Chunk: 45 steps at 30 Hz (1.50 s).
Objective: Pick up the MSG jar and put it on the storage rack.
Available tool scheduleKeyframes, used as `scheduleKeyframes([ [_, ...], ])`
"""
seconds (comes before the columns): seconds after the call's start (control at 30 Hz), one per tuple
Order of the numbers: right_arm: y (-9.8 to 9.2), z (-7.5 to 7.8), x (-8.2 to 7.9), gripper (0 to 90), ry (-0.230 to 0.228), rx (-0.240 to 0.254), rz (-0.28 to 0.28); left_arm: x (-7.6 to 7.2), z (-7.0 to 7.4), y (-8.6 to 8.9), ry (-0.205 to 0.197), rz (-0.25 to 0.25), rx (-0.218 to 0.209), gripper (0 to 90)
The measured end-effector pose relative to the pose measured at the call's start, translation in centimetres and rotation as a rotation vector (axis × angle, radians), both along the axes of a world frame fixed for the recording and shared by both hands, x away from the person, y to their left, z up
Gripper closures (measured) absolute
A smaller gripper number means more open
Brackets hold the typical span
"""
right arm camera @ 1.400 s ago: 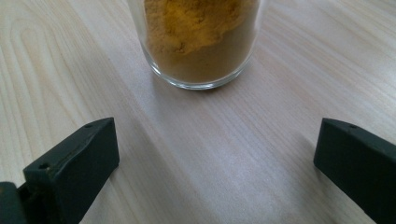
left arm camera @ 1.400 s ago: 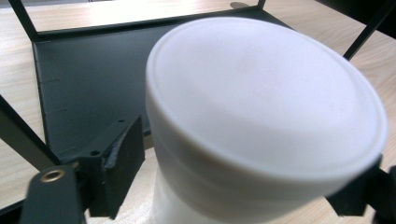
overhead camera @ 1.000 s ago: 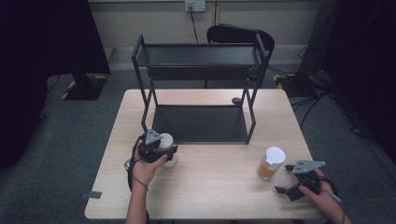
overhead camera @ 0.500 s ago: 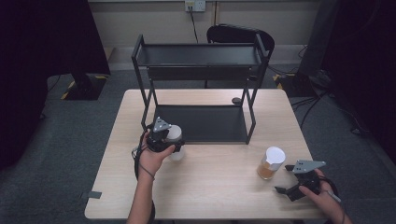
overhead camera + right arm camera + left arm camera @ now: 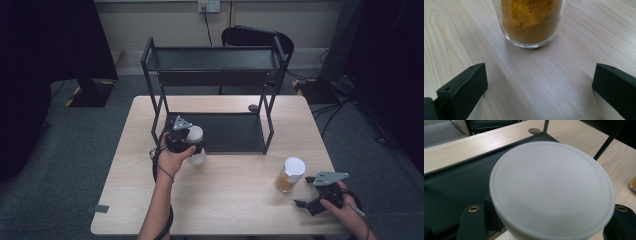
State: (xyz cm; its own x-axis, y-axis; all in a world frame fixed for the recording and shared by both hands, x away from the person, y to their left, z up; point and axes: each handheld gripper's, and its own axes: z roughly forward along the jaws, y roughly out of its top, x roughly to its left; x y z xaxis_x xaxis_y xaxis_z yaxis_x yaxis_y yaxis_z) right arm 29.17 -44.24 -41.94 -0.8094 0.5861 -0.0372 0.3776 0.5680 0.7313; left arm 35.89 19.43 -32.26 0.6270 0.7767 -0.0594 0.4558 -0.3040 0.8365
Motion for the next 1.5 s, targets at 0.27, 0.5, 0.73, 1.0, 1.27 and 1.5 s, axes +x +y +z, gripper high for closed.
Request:
scheduleKeyframes([
  [0.27, 0.0, 0.0, 0.0, 0.0, 0.0, 0.0, 0.0, 1.2, 1.3, -1.0, 0.006, -0.017, -0.015, 33.9],
  [0.5, 0.0, 0.0, 0.0, 0.0, 0.0, 0.0, 0.0, 2.2, 2.8, -1.7, 0.007, -0.025, -0.035, 33.9],
  [0.73, 0.0, 0.0, 0.0, 0.0, 0.0, 0.0, 0.0, 3.0, 3.7, -2.1, 0.013, -0.035, -0.038, 33.9],
  [1.0, 0.0, 0.0, 0.0, 0.0, 0.0, 0.0, 0.0, 3.5, 5.7, -2.8, 0.003, -0.03, -0.015, 33.9],
  [1.27, 0.0, 0.0, 0.0, 0.0, 0.0, 0.0, 0.0, 3.6, 7.7, -3.0, -0.011, -0.031, -0.016, 33.9],
  [1.5, 0.0, 0.0, 0.0, 0.0, 0.0, 0.0, 0.0, 3.8, 9.3, -3.2, -0.018, -0.03, -0.017, 33.9],
])
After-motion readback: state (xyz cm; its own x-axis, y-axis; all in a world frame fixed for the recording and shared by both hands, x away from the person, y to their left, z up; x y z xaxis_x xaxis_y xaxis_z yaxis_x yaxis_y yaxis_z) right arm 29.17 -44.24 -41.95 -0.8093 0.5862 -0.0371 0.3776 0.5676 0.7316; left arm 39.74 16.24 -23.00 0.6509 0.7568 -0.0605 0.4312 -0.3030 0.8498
